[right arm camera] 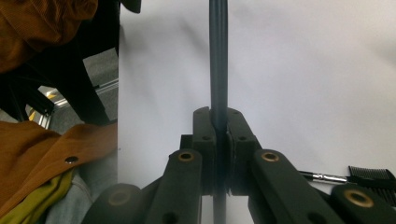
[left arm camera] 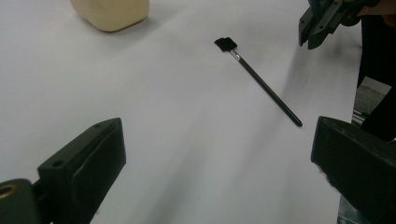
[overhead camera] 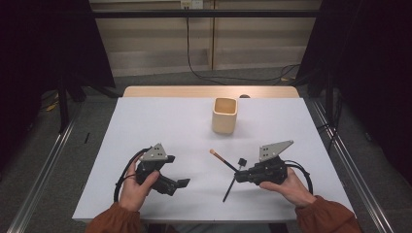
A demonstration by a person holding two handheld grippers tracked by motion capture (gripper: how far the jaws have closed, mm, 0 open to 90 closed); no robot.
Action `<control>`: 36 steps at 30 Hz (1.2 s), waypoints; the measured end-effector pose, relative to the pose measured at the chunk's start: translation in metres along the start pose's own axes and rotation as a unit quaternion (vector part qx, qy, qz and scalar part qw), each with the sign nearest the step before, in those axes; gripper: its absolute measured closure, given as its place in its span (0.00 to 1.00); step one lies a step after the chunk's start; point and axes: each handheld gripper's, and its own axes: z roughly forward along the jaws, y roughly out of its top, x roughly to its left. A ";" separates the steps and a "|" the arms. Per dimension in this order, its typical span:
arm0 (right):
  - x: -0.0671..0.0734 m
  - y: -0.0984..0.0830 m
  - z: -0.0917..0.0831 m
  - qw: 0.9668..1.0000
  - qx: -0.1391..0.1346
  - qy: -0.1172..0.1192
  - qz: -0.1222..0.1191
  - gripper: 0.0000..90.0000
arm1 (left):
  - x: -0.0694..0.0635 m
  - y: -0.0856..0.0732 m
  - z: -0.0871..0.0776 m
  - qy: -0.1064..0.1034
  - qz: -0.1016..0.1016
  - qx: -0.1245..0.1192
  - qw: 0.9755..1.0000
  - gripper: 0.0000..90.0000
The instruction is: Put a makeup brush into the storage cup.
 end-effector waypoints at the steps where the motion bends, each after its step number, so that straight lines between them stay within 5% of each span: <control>1: 0.000 0.000 0.000 1.000 -0.004 -0.001 -0.002 0.94 | 0.000 0.000 0.000 -0.004 0.001 -0.005 1.000 0.03; 15: 0.004 0.004 -0.003 0.997 -0.075 0.007 -0.012 0.94 | -0.003 -0.004 0.000 0.012 -0.006 -0.026 1.000 0.03; 27: 0.004 0.005 -0.005 0.996 -0.089 -0.001 -0.016 0.94 | -0.013 -0.001 0.003 0.001 -0.002 -0.061 0.998 0.03; 36: 0.005 0.006 -0.002 0.996 -0.089 0.001 -0.021 0.94 | -0.020 0.009 0.015 -0.013 -0.013 -0.103 0.994 0.03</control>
